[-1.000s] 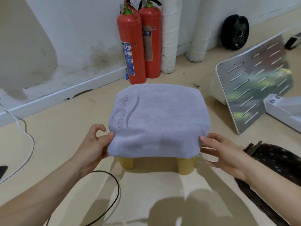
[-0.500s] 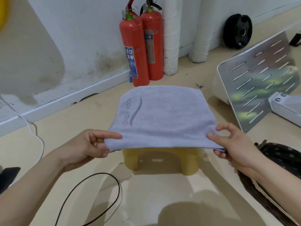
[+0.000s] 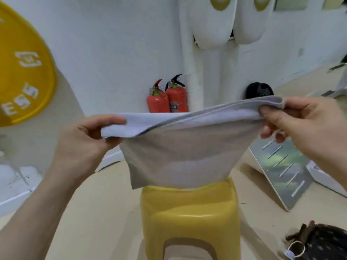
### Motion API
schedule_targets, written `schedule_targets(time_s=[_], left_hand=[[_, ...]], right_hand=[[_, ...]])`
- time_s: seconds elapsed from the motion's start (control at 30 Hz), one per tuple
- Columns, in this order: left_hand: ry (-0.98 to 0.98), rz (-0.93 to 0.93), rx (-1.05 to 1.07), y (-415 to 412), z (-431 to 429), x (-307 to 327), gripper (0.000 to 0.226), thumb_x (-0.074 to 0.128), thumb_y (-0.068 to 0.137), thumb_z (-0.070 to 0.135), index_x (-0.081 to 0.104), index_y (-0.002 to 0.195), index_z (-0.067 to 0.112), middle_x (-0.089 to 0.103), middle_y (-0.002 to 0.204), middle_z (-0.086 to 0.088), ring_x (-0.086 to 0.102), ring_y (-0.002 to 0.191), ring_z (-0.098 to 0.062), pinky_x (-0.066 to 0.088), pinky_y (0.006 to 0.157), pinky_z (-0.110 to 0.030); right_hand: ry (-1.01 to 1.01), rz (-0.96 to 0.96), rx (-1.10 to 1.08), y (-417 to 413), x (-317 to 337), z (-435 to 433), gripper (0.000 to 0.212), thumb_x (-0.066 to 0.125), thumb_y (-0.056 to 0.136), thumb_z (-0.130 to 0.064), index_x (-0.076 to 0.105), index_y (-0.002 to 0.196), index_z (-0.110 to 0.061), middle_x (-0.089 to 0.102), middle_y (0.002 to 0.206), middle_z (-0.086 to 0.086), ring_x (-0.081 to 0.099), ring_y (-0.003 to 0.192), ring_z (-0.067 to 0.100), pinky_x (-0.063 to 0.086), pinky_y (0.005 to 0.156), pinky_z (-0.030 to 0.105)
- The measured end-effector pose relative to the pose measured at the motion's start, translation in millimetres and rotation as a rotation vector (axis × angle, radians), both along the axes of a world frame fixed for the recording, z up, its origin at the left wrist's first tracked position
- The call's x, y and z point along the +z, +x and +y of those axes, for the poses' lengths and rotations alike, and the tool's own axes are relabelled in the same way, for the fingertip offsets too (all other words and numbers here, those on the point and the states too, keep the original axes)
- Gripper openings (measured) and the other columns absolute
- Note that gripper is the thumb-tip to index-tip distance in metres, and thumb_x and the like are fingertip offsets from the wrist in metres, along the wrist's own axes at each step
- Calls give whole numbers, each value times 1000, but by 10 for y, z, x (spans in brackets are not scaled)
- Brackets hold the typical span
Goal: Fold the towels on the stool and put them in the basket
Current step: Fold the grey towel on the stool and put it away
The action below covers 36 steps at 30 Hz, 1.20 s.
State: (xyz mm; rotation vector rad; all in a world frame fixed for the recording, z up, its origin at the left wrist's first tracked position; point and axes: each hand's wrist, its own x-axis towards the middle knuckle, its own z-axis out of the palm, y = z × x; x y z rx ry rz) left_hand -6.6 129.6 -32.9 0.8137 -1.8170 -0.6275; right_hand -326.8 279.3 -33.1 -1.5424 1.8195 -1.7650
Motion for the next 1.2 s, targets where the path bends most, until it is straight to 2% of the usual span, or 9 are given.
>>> schedule_targets(time_s=[0.1,0.2,0.47,0.63,0.83,0.9,1.0,1.1,1.2], left_hand=[[-249,51,88,-1,28,259,28,78,74,14,70,83,39,69,80,30,62,75,8,49,74,-11],[-292,130,84,-50,-24,492,11,71,81,29,68,82,40,68,78,27,59,74,8,46,71,-8],[592,19,-35,-295,-764,-494,17,68,84,20,74,86,3,72,91,-20,61,81,-23,49,73,-34],[701,-140,118,-342,-1046,-1365,30,65,88,35,73,72,11,68,74,-5,59,71,-22,44,67,-30],[856,-98,124,-452,-1389,-1566,32,68,86,31,72,90,-1,71,96,-20,62,81,-28,49,74,-37],[864,-64,94,-503,-1387,-1522,12,67,87,23,74,95,17,70,105,-14,62,86,-24,50,76,-34],[826,-179,-89,-611,-1263,-1317,30,59,87,14,71,101,38,67,87,-8,56,74,-20,44,68,-31],[742,-358,-343,-738,-1020,-965,23,59,90,9,75,96,23,60,72,-2,49,62,-15,41,54,-22],[779,-355,-579,-827,-807,-730,21,65,83,-5,70,100,6,66,63,0,62,58,-10,54,62,-20]], right_hand=[[-98,34,-61,26,356,36,41,57,91,-39,57,61,-12,45,43,-1,38,42,10,32,45,28],[-134,-237,46,85,655,-7,32,56,92,-33,62,68,-13,54,47,-10,45,37,4,34,36,12],[610,-562,128,-232,-466,-778,17,56,95,-22,66,98,-8,59,72,3,46,52,9,25,30,14],[718,-831,70,-198,-1197,-1138,9,53,96,-12,60,94,-7,62,89,6,61,74,14,54,42,23],[775,-886,-27,-238,-1383,-1514,11,55,95,-15,58,103,-9,57,99,7,57,79,17,53,37,25],[765,-858,-58,-204,-1448,-1568,19,58,92,-17,57,110,-11,55,100,7,56,79,17,50,35,23],[743,-503,-101,-104,-1455,-1555,9,61,83,-15,56,77,-13,45,72,8,44,64,23,41,36,23],[686,-20,-47,31,-1282,-1504,40,59,82,-22,35,49,-18,29,51,2,27,51,20,22,50,28],[589,2,137,252,-1030,-1436,47,60,87,-30,34,51,-17,26,56,4,26,55,17,24,53,27]])
